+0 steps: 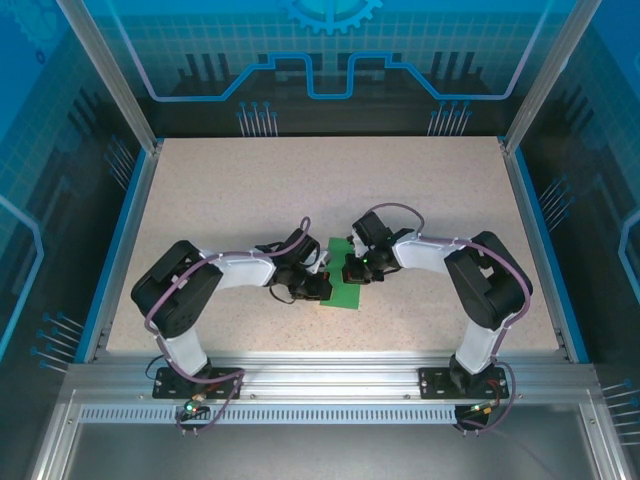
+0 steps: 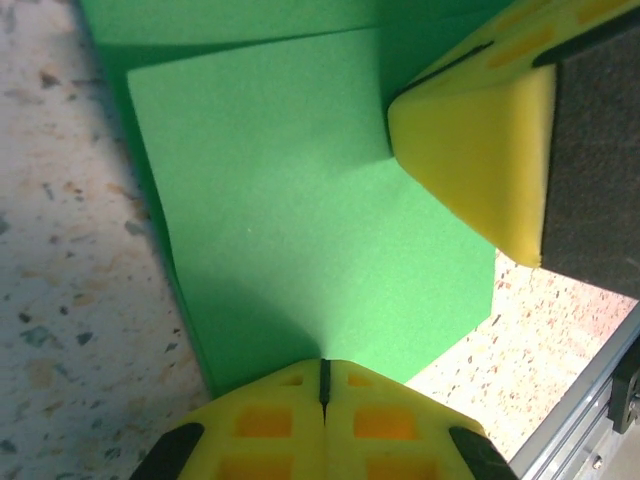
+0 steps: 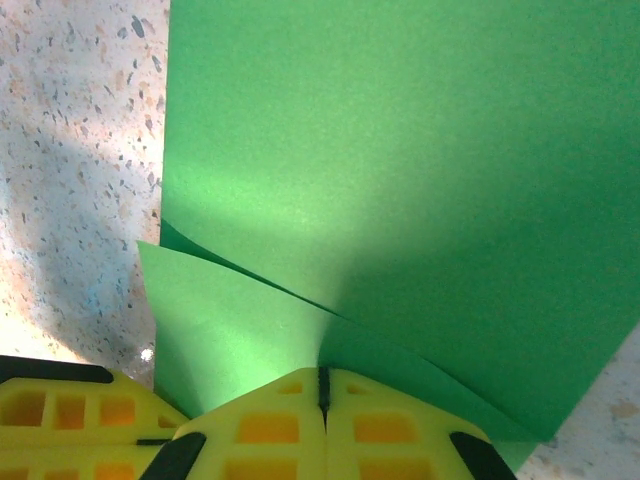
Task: Fold a paper plane with a square sheet of paper (fold left side to right side)
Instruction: Fold the triangle a second time at the center of the table.
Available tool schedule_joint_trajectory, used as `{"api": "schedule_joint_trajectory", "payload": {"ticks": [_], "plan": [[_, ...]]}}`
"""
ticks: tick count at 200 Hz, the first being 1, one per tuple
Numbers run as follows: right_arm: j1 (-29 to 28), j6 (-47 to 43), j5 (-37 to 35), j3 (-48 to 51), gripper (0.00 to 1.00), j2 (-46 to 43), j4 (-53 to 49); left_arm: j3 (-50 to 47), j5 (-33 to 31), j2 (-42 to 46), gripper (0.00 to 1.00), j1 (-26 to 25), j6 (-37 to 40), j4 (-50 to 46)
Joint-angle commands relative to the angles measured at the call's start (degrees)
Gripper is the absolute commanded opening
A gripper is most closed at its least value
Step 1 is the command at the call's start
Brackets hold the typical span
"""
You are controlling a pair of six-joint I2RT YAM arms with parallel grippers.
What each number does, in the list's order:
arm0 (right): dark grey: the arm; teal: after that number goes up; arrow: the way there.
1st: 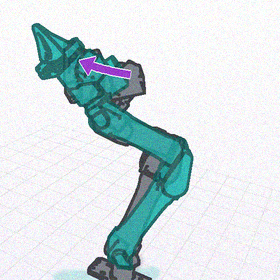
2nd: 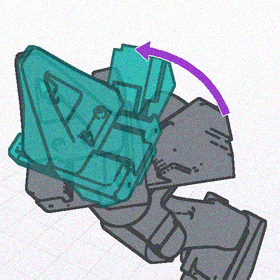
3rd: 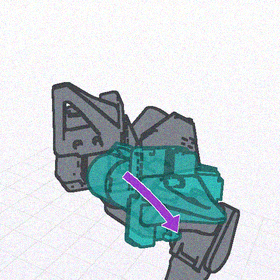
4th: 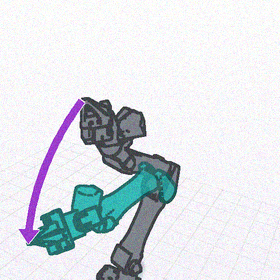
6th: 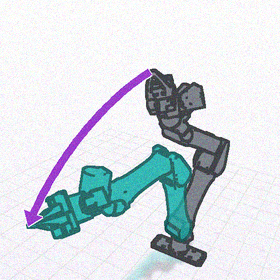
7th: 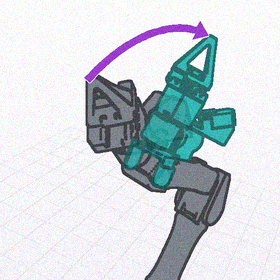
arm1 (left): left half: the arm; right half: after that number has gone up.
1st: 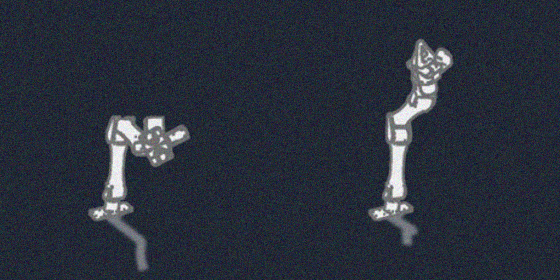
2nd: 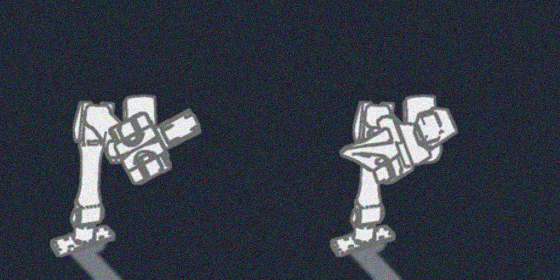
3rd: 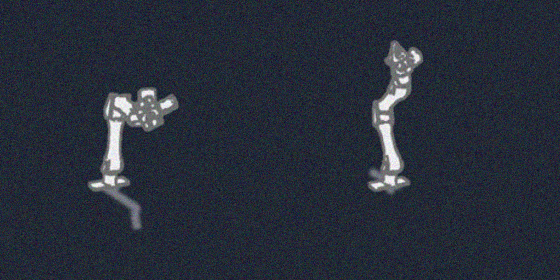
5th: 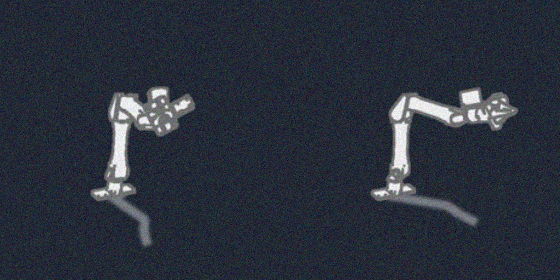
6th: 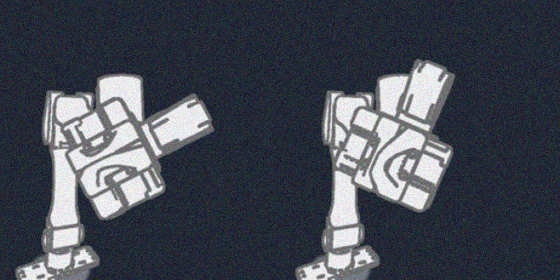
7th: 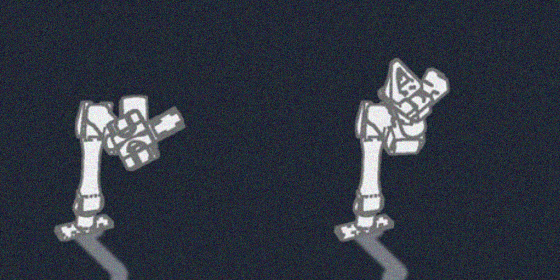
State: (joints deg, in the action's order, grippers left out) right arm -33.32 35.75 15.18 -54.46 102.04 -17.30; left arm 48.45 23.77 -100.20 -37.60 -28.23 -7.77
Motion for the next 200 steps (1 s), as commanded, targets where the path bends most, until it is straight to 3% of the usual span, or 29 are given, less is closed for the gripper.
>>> {"api": "schedule_joint_trajectory", "payload": {"ticks": [1,200], "plan": [[0.5,-0.9,-3.3,0.7,0.00,2.3,-5.6,-2.4,-2.9,1.5,0.00,0.5,-0.1,-5.5],[0.5,-1.2,-3.6,0.8,0.00,1.9,-6.0,-8.9,-6.4,7.1,0.00,2.3,-0.4,-7.8]]}}
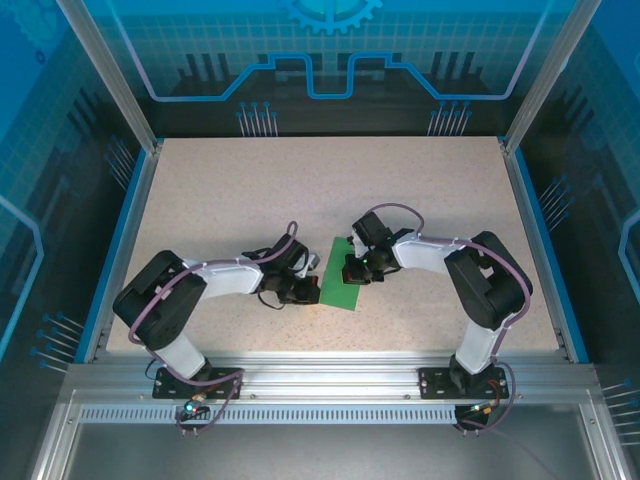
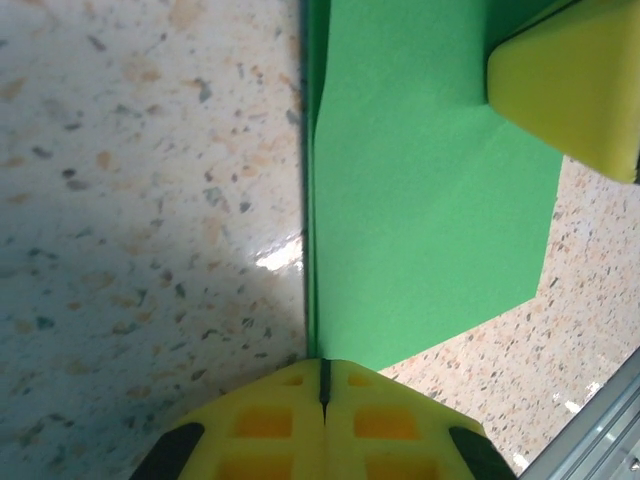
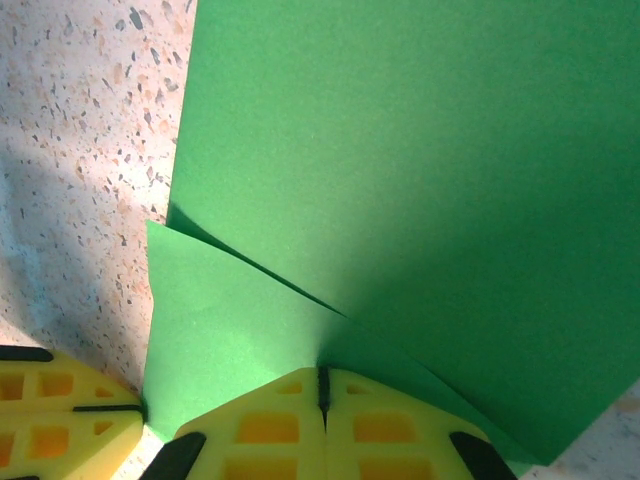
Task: Fold a paper plane with a square sheet of paper (fold left side to right side)
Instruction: Fold the triangle a second time at the center of the table.
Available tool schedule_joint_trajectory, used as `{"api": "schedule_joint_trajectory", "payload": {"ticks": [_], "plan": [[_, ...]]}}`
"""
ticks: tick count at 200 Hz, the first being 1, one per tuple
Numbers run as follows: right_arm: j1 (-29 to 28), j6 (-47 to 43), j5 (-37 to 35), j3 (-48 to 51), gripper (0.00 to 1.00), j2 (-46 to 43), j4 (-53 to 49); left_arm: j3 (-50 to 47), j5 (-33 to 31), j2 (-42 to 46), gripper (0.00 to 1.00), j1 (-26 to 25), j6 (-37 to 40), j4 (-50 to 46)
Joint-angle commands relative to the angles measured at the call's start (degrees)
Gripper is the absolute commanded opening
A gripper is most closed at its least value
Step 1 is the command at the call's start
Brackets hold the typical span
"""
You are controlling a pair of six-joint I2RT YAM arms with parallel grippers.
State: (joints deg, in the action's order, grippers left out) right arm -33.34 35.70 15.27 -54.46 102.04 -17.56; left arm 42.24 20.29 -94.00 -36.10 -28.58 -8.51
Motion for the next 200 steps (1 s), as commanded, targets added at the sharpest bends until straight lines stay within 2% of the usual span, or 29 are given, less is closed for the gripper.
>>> {"api": "schedule_joint_trajectory", "payload": {"ticks": [1,34,59,71,82,102,119,153,200], "plan": [[0.5,-1.2,-3.7,0.8,0.00,1.9,-5.7,-2.7,-2.9,0.8,0.00,0.8,0.0,-7.1],[0.5,-1.3,-2.2,0.6,0.01,-0.4,-3.0,-3.0,-2.8,3.6,0.00,1.6,-0.1,-7.6],[0.4,-2.1,-2.4,-0.2,0.07,-4.0,-1.6,-2.5,-2.9,6.7,0.10,2.8,-0.7,-7.8],[0.4,-2.9,-3.9,-0.6,0.11,-6.3,-1.7,-1.9,-2.8,7.7,0.20,3.1,-1.0,-7.3],[0.4,-3.2,-5.5,-0.5,0.20,-8.7,-1.9,-1.1,-2.7,8.4,0.24,3.4,-1.2,-6.3],[0.5,-3.6,-7.3,0.5,0.30,-13.3,-1.8,1.4,-2.9,7.8,0.34,3.6,-1.3,-4.9],[0.7,-3.4,-7.7,2.0,0.35,-17.2,-2.1,3.9,-3.7,6.3,0.39,3.7,-1.3,-4.0],[0.6,-1.9,-8.2,8.4,0.45,-26.4,-0.7,7.6,-2.1,1.8,0.41,3.8,-1.2,-1.6],[0.7,0.6,-7.8,16.2,0.67,-37.9,0.1,9.2,2.0,-3.0,0.42,3.8,-1.2,2.8]]}}
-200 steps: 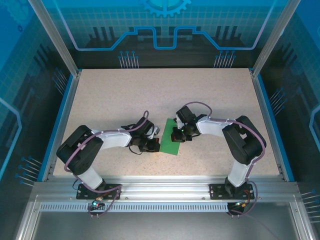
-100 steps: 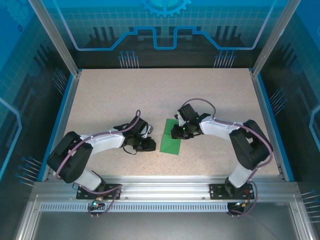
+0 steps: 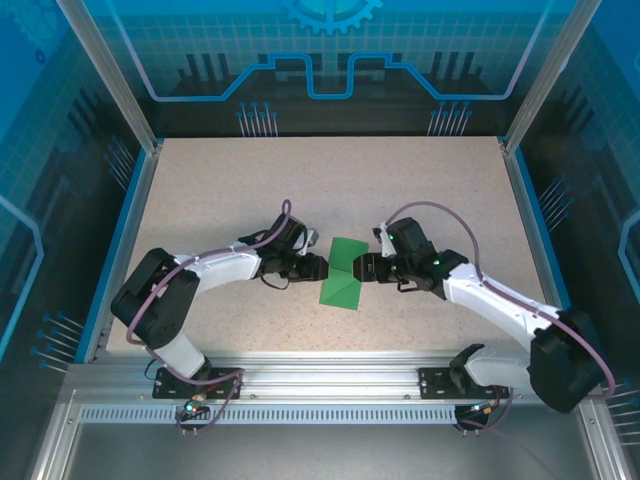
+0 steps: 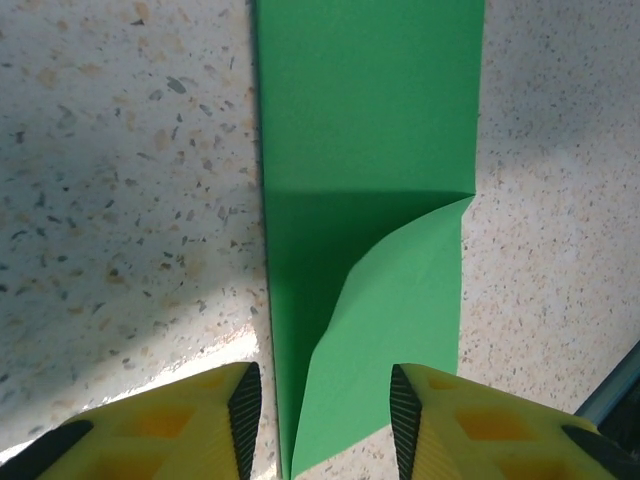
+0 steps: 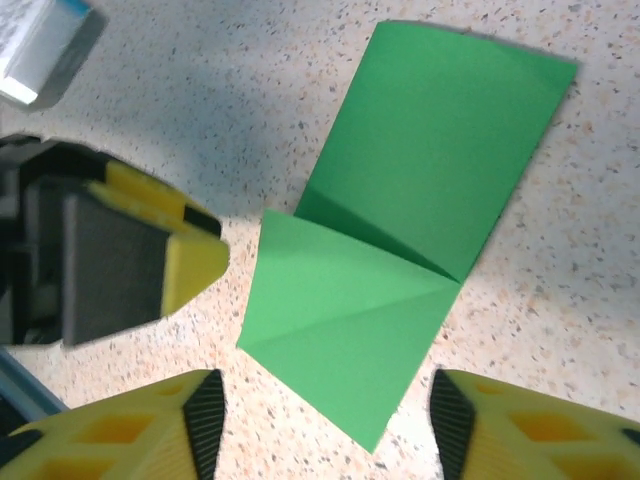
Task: Fold a paper plane with a square sheet of paper (fold left side to right side)
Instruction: Fold the triangle a second time at the center of the table, then turn over the paper at the center of the table.
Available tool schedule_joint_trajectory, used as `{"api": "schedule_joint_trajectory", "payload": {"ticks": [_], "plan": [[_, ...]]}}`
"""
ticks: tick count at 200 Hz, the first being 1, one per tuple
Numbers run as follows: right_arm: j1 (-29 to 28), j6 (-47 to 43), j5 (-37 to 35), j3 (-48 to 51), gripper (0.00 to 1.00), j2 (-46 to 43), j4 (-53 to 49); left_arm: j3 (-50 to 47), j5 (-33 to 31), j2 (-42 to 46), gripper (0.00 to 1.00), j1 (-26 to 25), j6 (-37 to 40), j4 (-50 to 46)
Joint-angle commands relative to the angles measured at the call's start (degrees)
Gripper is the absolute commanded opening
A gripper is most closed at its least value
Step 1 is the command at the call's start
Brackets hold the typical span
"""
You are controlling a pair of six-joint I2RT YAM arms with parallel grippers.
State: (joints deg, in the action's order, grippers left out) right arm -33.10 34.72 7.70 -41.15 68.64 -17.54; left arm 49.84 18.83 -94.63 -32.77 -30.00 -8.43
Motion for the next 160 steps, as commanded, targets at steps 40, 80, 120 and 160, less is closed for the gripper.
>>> {"api": "schedule_joint_trajectory", "payload": {"ticks": [40,80,120,160], "plan": [[0.4,3.7,0.6,7.6,0.76,-9.1,1.3,3.4,5.7,-5.5,0.39,0.4,0.3,4.4],[0.2,5.0,1.2,9.7,0.77,-10.2,1.9,5.4,5.5,-7.2,0.28,0.4,1.7,3.5],[-0.1,5.7,1.6,9.8,0.77,-9.9,2.2,5.8,3.9,-7.3,0.12,0.4,2.9,3.1],[-0.2,7.5,4.2,9.7,0.77,-6.8,6.2,4.1,2.0,-4.7,0.06,0.4,3.3,3.6]]}}
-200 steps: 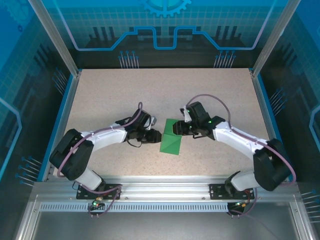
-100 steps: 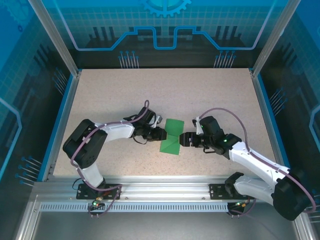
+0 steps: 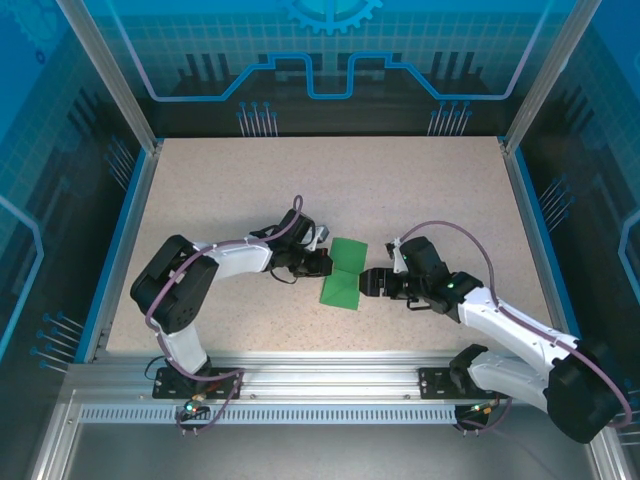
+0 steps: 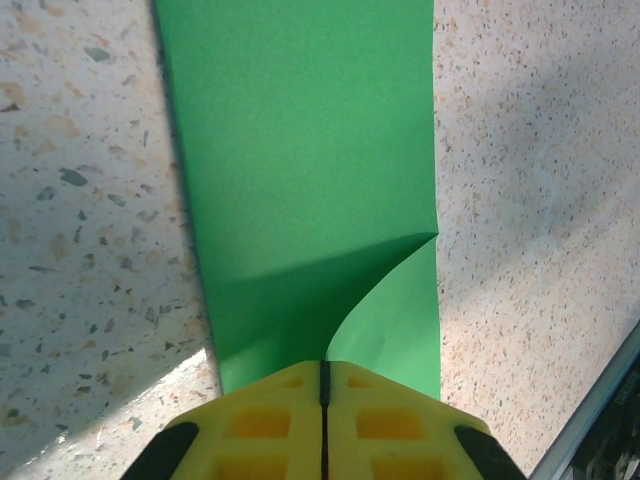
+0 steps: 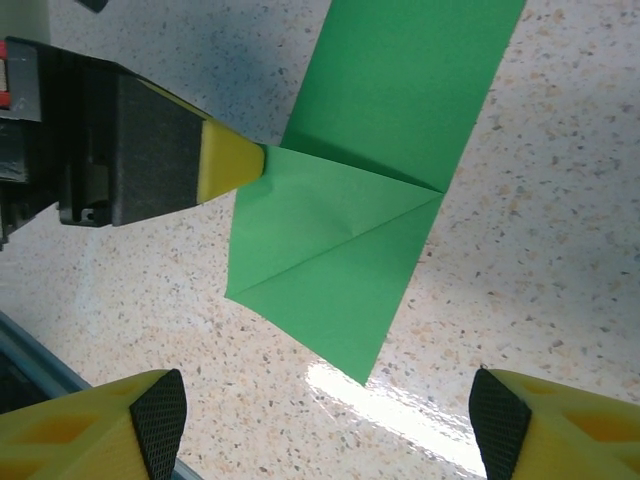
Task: Fold a paper plane with a square sheet of paper (fold left side to right side)
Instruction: Turn over the paper at the center of the table.
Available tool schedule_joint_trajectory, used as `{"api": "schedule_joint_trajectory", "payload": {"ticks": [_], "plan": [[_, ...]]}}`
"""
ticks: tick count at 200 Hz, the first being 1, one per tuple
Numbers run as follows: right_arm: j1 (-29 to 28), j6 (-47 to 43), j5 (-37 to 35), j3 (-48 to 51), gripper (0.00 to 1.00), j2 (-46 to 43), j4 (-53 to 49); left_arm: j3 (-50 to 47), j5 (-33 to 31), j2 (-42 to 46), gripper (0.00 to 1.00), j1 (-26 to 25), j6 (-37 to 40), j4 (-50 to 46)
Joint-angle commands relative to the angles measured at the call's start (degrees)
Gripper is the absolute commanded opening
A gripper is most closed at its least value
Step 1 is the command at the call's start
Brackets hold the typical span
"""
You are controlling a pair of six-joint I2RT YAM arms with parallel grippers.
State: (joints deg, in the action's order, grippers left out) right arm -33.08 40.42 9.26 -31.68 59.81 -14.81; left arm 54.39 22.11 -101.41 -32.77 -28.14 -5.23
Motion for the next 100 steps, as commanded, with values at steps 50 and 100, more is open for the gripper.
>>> {"api": "schedule_joint_trajectory", "payload": {"ticks": [50,100], "plan": [[-0.2,5.5,6.9,-2.1,0.75,11.4,11.7,-1.9,-3.7,5.0,0.07,0.4,2.3,-0.9],[-0.4,7.6,8.0,-4.2,0.70,19.0,17.3,-2.4,-4.2,5.8,0.09,0.4,2.2,-0.9]]}}
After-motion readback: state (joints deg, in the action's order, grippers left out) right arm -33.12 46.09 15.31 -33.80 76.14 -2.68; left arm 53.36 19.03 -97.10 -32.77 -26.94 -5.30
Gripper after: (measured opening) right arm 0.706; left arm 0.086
